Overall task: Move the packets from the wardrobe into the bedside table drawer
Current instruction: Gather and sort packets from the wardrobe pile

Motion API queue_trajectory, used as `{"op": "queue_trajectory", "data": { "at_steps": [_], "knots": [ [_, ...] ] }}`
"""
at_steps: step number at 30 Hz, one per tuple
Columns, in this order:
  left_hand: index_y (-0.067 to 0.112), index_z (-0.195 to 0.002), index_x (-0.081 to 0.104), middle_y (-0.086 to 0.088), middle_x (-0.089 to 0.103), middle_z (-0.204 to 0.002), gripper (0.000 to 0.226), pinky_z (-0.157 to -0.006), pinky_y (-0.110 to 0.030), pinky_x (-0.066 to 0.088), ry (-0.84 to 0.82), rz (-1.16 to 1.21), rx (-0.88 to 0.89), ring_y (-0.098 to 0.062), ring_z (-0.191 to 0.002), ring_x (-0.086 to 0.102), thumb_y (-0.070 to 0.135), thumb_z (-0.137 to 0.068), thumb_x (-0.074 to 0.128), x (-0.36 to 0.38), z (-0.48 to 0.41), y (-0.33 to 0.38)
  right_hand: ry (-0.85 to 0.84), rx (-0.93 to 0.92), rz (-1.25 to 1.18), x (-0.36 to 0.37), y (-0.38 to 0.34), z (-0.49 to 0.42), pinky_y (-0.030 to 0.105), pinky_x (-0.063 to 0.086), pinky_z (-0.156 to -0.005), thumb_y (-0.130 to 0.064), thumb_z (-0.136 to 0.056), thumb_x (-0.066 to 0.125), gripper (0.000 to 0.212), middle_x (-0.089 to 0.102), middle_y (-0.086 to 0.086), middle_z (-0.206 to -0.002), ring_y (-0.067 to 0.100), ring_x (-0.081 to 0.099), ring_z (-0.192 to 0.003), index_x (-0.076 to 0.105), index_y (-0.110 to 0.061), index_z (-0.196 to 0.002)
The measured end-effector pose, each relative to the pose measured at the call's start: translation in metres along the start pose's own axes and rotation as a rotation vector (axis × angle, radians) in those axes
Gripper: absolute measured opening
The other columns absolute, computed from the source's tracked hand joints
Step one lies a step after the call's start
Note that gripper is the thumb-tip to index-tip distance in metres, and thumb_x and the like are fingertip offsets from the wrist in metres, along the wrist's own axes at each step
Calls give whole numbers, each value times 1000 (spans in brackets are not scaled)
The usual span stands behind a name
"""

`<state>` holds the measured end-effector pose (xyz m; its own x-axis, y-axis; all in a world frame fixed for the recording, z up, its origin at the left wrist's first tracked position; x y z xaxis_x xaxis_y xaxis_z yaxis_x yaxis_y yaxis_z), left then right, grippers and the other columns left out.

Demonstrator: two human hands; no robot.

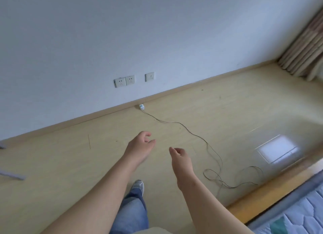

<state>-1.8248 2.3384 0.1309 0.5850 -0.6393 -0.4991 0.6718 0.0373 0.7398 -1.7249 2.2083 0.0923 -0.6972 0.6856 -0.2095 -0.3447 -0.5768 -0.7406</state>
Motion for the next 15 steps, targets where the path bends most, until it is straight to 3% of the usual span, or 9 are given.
{"op": "queue_trajectory", "data": {
  "at_steps": [6, 11, 15],
  "knots": [
    [25, -129, 50, 3, 51, -131, 37, -85, -24, 38, -132, -107, 89, -15, -110, 50, 33, -93, 52, 10, -115, 83, 103, 99, -237, -5, -71, -76, 23, 37, -62, -31, -97, 46, 25, 51, -2, -91, 10, 48, -76, 49, -15, -116],
    [22, -124, 54, 0, 54, -125, 34, -89, -25, 37, -305, -143, 111, -15, -113, 50, 31, -92, 56, 75, -178, 136, 257, 200, -438, -57, -92, -134, 32, 41, -86, -32, -97, 47, 18, 52, -8, -90, 19, 53, -101, 49, -18, -108],
    [22, -123, 55, -1, 55, -121, 33, -89, -25, 39, -348, -188, 155, -15, -108, 51, 30, -92, 55, 129, -236, 198, 330, 234, -505, -110, -112, -199, 31, 41, -82, -33, -95, 47, 21, 53, -6, -89, 21, 54, -103, 52, -17, -109]
  ]
}}
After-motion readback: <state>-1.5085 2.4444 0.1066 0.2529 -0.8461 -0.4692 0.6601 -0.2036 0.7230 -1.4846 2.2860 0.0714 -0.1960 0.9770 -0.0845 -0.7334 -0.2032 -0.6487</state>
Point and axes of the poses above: each hand's wrist, its own z-axis away from the middle knuckle, its own x-axis out of the palm, y = z × x, the point moved 9 cm from there along -z, towards the middle knuckle
